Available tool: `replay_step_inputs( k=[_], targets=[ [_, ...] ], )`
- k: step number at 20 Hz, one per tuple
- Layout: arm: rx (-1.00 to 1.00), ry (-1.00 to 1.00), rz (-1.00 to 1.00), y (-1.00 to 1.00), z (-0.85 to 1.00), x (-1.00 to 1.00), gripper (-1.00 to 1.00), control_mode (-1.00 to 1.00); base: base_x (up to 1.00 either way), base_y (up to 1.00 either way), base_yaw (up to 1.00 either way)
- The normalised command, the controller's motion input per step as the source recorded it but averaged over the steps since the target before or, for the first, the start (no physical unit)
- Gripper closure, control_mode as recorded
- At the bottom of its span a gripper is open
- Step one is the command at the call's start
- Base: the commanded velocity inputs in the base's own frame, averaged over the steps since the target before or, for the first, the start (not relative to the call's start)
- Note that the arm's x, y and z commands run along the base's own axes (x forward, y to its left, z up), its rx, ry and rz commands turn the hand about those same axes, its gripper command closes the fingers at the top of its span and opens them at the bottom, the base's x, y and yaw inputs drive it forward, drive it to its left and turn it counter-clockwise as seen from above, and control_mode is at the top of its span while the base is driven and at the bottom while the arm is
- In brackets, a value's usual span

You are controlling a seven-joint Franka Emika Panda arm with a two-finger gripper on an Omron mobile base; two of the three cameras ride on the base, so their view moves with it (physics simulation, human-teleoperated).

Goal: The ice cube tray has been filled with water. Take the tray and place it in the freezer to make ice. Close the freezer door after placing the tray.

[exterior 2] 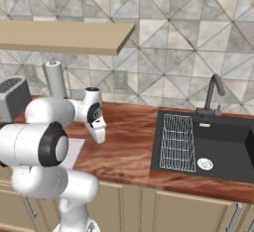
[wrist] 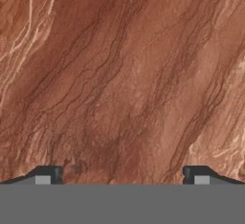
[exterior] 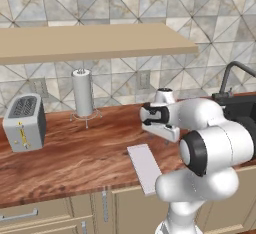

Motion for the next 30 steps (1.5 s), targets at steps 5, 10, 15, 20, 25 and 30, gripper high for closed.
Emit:
replay_step_inputs(
  k=[5, 10, 15, 20, 25, 30],
  targets=[
    [0.00, -0.15, 0.00, -0.02, 0.45, 0.03, -1.00, -1.00, 0.00, 0.00, 0.00],
    [-0.01, -0.15, 0.06, 0.00, 0.49, -0.33, -1.00, -1.00, 0.00, 0.00, 0.00],
    [-0.10, -0.10, 0.20, 0.00, 0.32, -0.76, -1.00, -1.00, 0.00, 0.00, 0.00],
    [-0.16, 0.00, 0.27, 0.02, 0.05, -0.76, -1.00, -1.00, 0.00, 0.00, 0.00],
    [-0.20, 0.00, 0.35, 0.19, 0.09, -0.73, -1.00, -1.00, 0.00, 0.00, 0.00],
    [-0.24, -0.01, 0.42, 0.33, 0.20, -0.61, -1.00, -1.00, 0.00, 0.00, 0.00]
  ],
)
